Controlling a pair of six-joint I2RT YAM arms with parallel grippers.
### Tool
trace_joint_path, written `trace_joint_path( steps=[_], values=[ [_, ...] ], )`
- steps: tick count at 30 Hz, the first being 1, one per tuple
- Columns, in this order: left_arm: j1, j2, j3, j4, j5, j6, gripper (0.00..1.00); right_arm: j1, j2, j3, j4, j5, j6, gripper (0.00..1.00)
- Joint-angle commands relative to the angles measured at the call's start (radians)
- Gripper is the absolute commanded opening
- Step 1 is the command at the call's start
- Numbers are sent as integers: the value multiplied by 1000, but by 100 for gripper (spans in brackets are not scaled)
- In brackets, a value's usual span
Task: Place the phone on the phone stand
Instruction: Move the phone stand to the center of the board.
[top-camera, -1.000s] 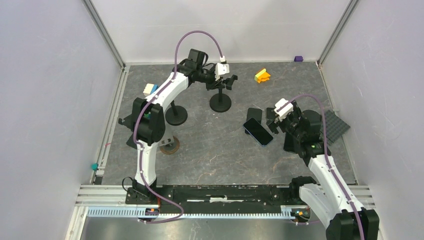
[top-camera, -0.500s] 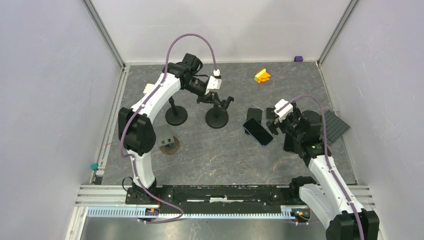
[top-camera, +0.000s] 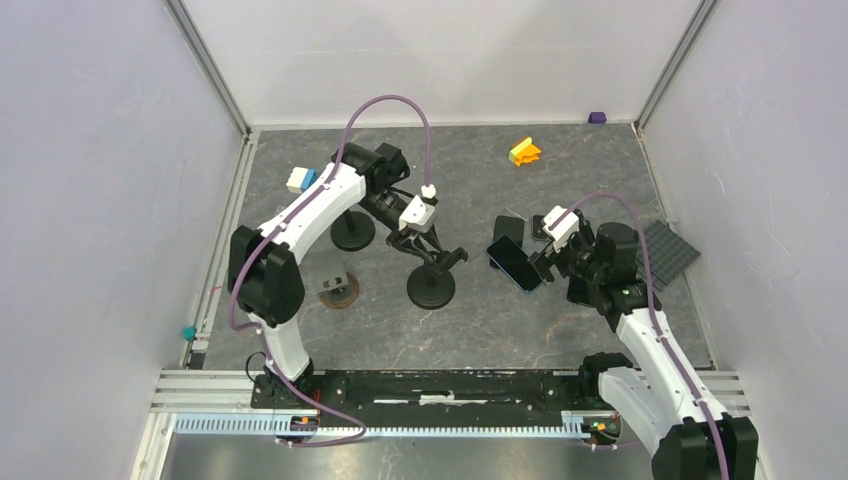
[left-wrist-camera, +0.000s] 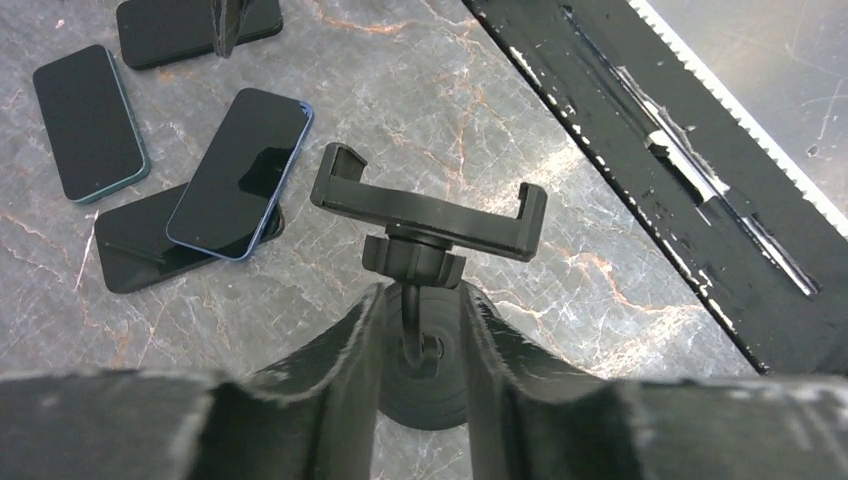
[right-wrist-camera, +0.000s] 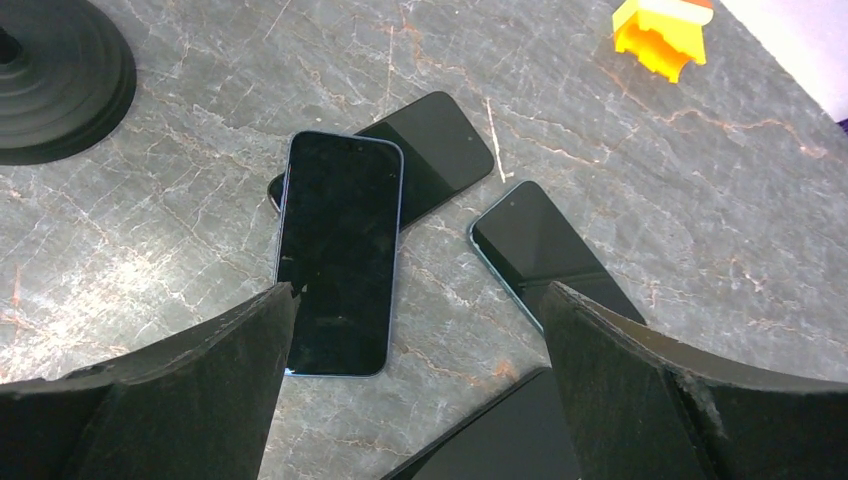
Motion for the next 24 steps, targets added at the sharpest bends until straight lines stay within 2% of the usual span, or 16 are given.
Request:
trace_joint_path(
  steps=[1,4,10,16,19,24],
  values=[
    [-3,-18,10,-38,39,53,45,2,29,2,12,-36,-2,98],
    [-3,-61,-41,81,21,-66,55,13,57,2,18,-25,11,97],
    [-3,-245,-294,649,-192,-606,67,37,71,2,22,-10,12,97],
    [-3,-385,-539,990,-335,-965,78,43,58,-4,24,4,9,97],
    [-4,-458,-744,1308,-449,-1228,80,42,56,-4,26,9,9,98],
    [-9,-512,-944,1632,-461,-1435,80,44,58,-6,29,13,11,98]
  ],
)
